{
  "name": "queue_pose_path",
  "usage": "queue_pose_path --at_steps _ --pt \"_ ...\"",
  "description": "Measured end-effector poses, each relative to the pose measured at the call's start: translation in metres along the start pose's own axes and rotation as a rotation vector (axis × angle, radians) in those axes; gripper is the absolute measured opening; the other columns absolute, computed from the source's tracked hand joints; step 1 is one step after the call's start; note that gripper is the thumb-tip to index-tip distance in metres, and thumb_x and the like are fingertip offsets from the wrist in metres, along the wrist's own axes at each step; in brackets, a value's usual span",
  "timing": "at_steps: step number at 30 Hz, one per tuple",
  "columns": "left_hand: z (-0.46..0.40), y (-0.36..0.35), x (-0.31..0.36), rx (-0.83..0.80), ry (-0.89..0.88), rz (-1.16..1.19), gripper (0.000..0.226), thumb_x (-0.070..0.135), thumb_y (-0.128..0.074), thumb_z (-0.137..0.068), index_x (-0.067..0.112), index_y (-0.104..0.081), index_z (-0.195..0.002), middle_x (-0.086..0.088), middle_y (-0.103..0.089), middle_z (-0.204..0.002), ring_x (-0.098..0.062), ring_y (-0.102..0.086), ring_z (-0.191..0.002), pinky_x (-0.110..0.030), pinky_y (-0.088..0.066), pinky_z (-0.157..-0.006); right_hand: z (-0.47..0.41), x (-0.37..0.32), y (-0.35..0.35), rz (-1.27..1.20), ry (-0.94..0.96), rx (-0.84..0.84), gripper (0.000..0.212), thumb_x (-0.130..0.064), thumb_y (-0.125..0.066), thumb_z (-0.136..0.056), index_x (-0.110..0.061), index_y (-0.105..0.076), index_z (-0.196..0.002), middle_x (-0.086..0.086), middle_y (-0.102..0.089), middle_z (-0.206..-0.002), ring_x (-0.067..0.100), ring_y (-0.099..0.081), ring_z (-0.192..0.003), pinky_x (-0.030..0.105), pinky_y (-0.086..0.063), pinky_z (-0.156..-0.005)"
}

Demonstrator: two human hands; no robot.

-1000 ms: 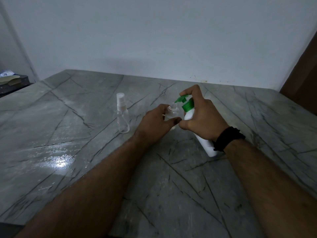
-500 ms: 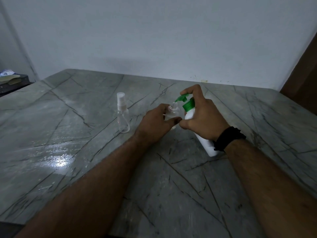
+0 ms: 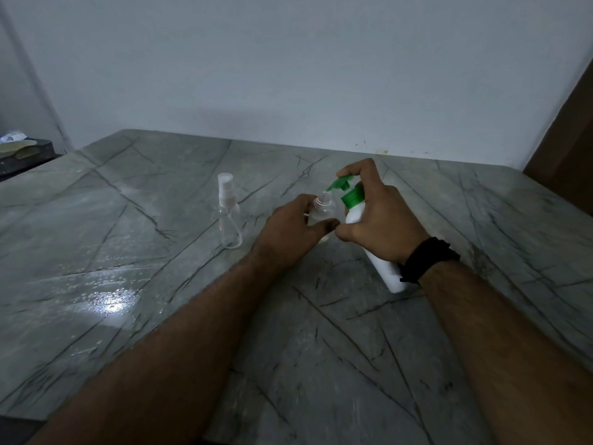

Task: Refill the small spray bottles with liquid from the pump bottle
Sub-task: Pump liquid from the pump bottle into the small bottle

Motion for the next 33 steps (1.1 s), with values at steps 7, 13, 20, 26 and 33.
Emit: queue_pose_path --at_steps 7,13,20,26,33 --pt "-0.0001 0.0002 0.0 -0.002 0.003 0.0 0.058 0.052 -0.069 -0.081 0.023 -0.052 -0.13 0.003 -0.063 -0.124 -0.005 -0.057 -0.097 -0.016 -0.042 -0.074 0.0016 -0.0004 0.0006 0.016 0.016 0.016 0.082 -0.018 -0.082 -0.062 -0.036 -0.04 -0.13 -0.013 -0.062 -0.091 0.005 -0.061 -0.068 0.011 -0.044 -0.057" --pt "-0.0005 0.0004 -0.0001 0.0 0.007 -0.005 0.06 0.052 -0.068 -0.081 0.023 -0.051 -0.131 0.002 -0.063 -0.126 -0.008 -0.058 -0.1 -0.018 -0.042 -0.076 0.0018 -0.0007 0.0005 0.029 0.016 0.009 0.083 -0.016 -0.082 -0.063 -0.034 -0.04 -0.132 -0.011 -0.062 -0.092 0.006 -0.061 -0.069 0.013 -0.043 -0.058" --pt "0.0 0.0005 0.0012 0.002 0.0 -0.013 0.06 0.051 -0.068 -0.082 0.022 -0.051 -0.132 0.001 -0.062 -0.127 -0.013 -0.061 -0.105 -0.021 -0.044 -0.08 0.0018 -0.002 0.0006 0.042 0.023 0.016 0.084 -0.016 -0.083 -0.062 -0.034 -0.039 -0.132 -0.009 -0.063 -0.093 0.007 -0.062 -0.068 0.014 -0.045 -0.058" --pt "-0.0001 0.0006 0.0003 -0.002 0.009 -0.001 0.059 0.052 -0.068 -0.081 0.024 -0.051 -0.131 0.002 -0.063 -0.126 -0.006 -0.058 -0.098 -0.021 -0.045 -0.078 0.0018 -0.0023 0.0006 0.024 0.022 0.015 0.083 -0.014 -0.083 -0.062 -0.032 -0.041 -0.131 -0.014 -0.061 -0.088 0.004 -0.06 -0.065 0.009 -0.041 -0.056" --pt "-0.0002 0.0004 0.0011 -0.004 0.016 -0.018 0.062 0.053 -0.068 -0.081 0.024 -0.051 -0.132 0.002 -0.061 -0.128 -0.013 -0.06 -0.105 -0.026 -0.049 -0.083 0.002 -0.0001 0.0041 -0.009 -0.004 0.021 0.076 -0.012 -0.083 -0.061 -0.029 -0.042 -0.123 -0.008 -0.064 -0.092 0.007 -0.062 -0.068 0.016 -0.047 -0.056"
Point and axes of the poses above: each hand's wrist, its own z-axis away from the middle knuckle, its own y-axis out of the back of the hand, x = y × z, the point moved 9 cm from there along -z, towards the middle knuckle
